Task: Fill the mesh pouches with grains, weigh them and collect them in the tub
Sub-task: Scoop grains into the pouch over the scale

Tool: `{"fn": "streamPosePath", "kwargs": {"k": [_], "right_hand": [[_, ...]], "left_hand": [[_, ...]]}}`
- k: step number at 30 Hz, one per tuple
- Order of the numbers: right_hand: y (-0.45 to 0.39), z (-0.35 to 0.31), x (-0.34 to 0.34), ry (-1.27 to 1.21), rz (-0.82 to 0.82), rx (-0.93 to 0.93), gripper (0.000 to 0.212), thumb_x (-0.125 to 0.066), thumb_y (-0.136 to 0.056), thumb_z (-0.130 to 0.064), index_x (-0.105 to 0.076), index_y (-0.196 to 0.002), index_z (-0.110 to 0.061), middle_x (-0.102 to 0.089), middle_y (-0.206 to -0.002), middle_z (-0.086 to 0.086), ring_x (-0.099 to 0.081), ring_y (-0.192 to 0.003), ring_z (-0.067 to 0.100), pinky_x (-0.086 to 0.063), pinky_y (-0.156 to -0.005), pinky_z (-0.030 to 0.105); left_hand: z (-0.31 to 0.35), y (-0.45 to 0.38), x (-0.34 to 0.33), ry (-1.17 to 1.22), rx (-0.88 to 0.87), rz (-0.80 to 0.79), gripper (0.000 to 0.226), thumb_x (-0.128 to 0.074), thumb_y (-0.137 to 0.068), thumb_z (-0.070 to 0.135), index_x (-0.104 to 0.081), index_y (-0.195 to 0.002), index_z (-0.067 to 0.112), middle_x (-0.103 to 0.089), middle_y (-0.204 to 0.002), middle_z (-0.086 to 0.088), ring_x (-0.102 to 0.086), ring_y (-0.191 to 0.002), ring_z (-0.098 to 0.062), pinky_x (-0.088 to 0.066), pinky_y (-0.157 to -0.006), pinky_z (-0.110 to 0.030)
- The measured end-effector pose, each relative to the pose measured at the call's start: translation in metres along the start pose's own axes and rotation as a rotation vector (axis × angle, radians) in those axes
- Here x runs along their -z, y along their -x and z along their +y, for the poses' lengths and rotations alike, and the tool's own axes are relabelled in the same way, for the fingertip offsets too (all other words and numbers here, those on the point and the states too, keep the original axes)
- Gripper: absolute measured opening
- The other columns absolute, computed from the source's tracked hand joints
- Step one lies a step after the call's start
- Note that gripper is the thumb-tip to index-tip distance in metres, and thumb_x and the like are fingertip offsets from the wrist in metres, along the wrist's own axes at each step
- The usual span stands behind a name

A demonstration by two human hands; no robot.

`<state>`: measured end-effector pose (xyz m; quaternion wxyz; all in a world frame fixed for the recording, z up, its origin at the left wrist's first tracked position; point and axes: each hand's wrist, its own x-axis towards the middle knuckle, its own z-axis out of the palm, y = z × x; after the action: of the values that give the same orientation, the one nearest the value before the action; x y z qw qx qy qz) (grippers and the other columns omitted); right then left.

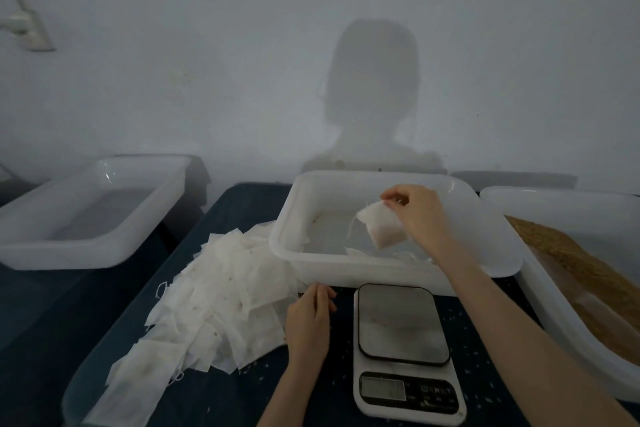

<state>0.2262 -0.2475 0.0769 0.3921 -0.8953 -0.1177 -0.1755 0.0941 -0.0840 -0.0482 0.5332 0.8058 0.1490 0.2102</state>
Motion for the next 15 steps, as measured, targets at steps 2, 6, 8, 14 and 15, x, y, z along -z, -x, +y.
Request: {"fn": "streamPosePath", "kwargs": {"k": [2, 6, 8, 14, 15], "right_hand": [[0.0, 0.012, -0.008, 0.124, -0.154, -0.02, 0.014, -0.064, -0.09, -0.014, -0.074, -0.1, -0.017, -0.072, -0.098, -0.001, -0.062, -0.087, 0.012, -0.048, -0.081, 0.027], [0.005, 0.028, -0.017, 0.411, -0.59, -0.089, 0.019, -0.063, -0.091, -0.014, -0.074, -0.106, -0.016, -0.07, -0.112, 0.001, -0.064, -0.1, 0.015, -0.047, -0.091, 0.025], [0.005, 0.027, -0.015, 0.413, -0.743, -0.153, 0.021, -0.059, -0.093, -0.012, -0.073, -0.108, -0.016, -0.068, -0.118, 0.001, -0.061, -0.105, 0.017, -0.044, -0.092, 0.024], [0.005, 0.023, -0.008, 0.314, -0.678, -0.154, 0.023, -0.057, -0.094, -0.02, -0.074, -0.104, -0.009, -0.072, -0.105, 0.008, -0.06, -0.085, 0.016, -0.043, -0.071, 0.025], [0.007, 0.022, -0.007, 0.315, -0.626, -0.121, 0.023, -0.057, -0.094, -0.021, -0.075, -0.102, -0.01, -0.073, -0.102, 0.008, -0.06, -0.082, 0.017, -0.043, -0.071, 0.026]], "left_hand": [[0.0, -0.001, 0.0, 0.015, 0.018, 0.004, 0.035, -0.043, -0.099, 0.021, -0.062, -0.07, 0.026, -0.062, -0.06, 0.006, -0.057, -0.058, -0.004, -0.043, -0.054, -0.021], [0.001, -0.001, 0.0, -0.005, 0.033, 0.001, 0.035, -0.043, -0.099, 0.023, -0.062, -0.07, 0.028, -0.062, -0.06, 0.006, -0.057, -0.058, -0.005, -0.042, -0.053, -0.021], [0.003, 0.0, 0.0, -0.02, 0.03, -0.004, 0.035, -0.043, -0.099, 0.023, -0.062, -0.07, 0.028, -0.062, -0.061, 0.006, -0.057, -0.059, -0.005, -0.041, -0.053, -0.019], [0.01, 0.005, 0.01, -0.29, -0.139, -0.034, 0.022, -0.047, -0.097, 0.02, -0.06, -0.08, 0.019, -0.061, -0.071, 0.009, -0.053, -0.064, -0.007, -0.038, -0.058, -0.02], [0.011, 0.006, 0.014, -0.398, -0.194, -0.031, 0.015, -0.05, -0.096, 0.021, -0.061, -0.086, 0.02, -0.062, -0.078, 0.01, -0.052, -0.07, -0.006, -0.038, -0.061, -0.018]]}}
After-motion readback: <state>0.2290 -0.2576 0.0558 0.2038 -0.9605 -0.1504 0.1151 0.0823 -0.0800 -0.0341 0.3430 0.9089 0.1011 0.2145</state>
